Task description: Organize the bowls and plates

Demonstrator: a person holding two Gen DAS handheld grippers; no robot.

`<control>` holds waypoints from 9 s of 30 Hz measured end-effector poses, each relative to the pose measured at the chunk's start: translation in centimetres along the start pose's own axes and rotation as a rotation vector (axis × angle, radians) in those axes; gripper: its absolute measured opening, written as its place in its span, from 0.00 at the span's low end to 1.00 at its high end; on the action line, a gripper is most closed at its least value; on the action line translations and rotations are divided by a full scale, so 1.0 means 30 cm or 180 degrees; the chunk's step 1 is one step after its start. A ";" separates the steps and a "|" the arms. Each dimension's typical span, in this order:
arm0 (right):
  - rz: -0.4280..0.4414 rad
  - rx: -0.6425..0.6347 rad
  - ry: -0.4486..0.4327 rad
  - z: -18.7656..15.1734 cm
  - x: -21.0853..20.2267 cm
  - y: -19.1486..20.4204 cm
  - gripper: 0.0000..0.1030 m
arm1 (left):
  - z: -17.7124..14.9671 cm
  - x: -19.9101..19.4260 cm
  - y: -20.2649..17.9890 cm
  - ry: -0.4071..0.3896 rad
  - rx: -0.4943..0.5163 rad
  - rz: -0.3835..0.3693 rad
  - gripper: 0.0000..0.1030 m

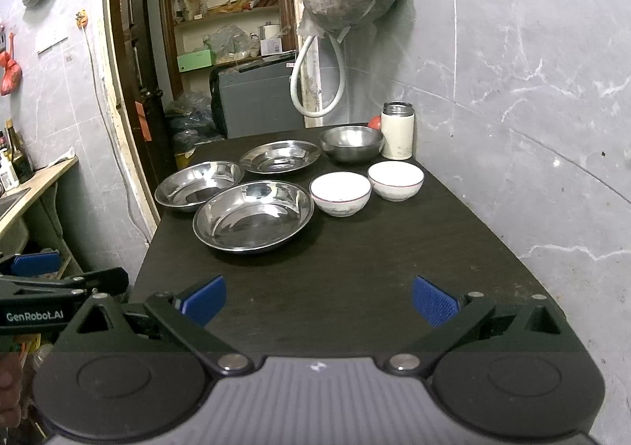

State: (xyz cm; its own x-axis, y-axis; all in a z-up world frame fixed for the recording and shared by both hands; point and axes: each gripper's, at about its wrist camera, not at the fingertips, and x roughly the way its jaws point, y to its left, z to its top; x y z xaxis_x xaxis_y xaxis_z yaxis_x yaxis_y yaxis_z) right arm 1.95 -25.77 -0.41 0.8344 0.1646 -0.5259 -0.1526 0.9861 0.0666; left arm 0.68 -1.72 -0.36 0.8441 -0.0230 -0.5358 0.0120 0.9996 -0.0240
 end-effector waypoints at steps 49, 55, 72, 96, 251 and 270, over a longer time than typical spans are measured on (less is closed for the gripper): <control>0.1298 -0.0139 0.0413 0.358 0.618 -0.053 1.00 | 0.392 0.541 0.248 0.0622 -0.0729 0.1092 0.99; 0.1046 -0.0477 0.0461 0.411 0.739 0.126 1.00 | 0.428 0.704 0.425 0.0796 -0.0931 0.0840 0.99; 0.0670 -0.0127 0.0824 0.446 1.048 0.365 0.98 | 0.390 0.934 0.610 0.0934 -0.0833 -0.0071 0.63; 0.0512 0.0027 0.1117 0.446 1.163 0.404 0.25 | 0.360 0.952 0.635 0.1051 -0.0924 -0.0421 0.12; -0.0228 0.0268 0.0708 0.526 1.210 0.120 0.82 | 0.638 1.354 0.232 0.0824 -0.0172 -0.0689 0.90; -0.0186 0.0307 0.0899 0.526 1.254 0.113 0.38 | 0.627 1.370 0.226 0.1001 -0.0175 -0.0825 0.29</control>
State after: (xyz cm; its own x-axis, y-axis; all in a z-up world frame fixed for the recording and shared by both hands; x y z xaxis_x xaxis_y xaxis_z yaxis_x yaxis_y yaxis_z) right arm 41.18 -15.84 -6.60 0.6579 0.1075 -0.7454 -0.0463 0.9937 0.1024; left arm 45.53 4.37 -6.68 0.6118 -0.2857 -0.7376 0.1671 0.9581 -0.2326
